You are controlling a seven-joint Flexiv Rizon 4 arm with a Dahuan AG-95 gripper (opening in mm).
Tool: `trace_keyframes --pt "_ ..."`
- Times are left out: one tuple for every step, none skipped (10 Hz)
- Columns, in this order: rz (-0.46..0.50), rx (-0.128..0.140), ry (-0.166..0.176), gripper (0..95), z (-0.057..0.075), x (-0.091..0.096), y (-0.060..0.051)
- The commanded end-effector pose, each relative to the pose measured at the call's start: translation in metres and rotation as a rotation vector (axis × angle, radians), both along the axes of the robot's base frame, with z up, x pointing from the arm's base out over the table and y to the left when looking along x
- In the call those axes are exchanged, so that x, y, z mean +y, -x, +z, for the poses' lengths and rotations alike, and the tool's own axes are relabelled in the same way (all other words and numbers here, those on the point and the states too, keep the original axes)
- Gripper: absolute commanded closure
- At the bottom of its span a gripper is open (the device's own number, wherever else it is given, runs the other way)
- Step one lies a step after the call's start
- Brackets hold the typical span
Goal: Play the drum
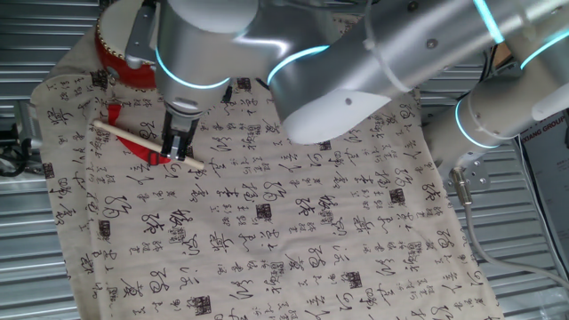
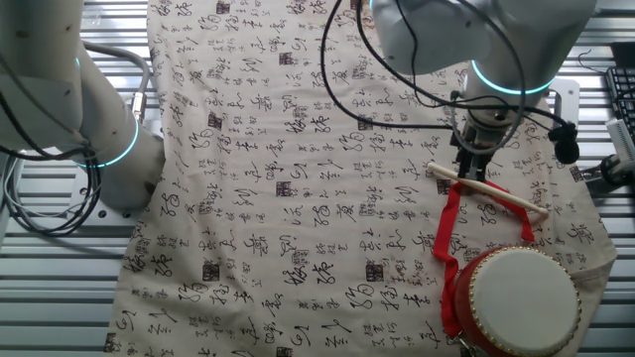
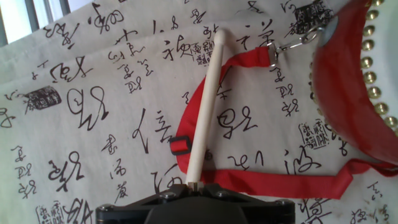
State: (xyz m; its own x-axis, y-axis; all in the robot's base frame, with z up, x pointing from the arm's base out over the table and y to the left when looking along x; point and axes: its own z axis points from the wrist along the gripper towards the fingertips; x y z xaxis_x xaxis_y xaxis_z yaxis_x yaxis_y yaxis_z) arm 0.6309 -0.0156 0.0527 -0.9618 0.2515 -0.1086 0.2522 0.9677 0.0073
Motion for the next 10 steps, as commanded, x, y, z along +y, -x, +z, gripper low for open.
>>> trace_keyframes --pt "-0.001 -0.003 0.002 95.0 0.0014 0.0002 0.0006" --pt "-0.001 -0.014 0.004 95.0 0.0012 0.0003 0.0005" --pt "0.0 -0.025 0.007 95.0 0.0011 0.0002 0.0005" --pt "0.0 -0.036 0.011 95.0 0.0012 0.0002 0.0004" --pt "0.0 -0.048 0.016 95.0 0.0006 0.0001 0.0005" --pt "0.001 -0.06 0.018 95.0 -0.0004 0.0001 0.0006" --pt "0.001 -0.067 0.019 95.0 -0.0022 0.0 0.0009" --pt "0.001 -0.07 0.018 95.0 -0.0047 0.0003 0.0006" --pt "0.001 -0.07 0.018 95.0 -0.0057 0.001 -0.0009" --pt "0.001 -0.069 0.018 95.0 -0.0061 0.0024 -0.004"
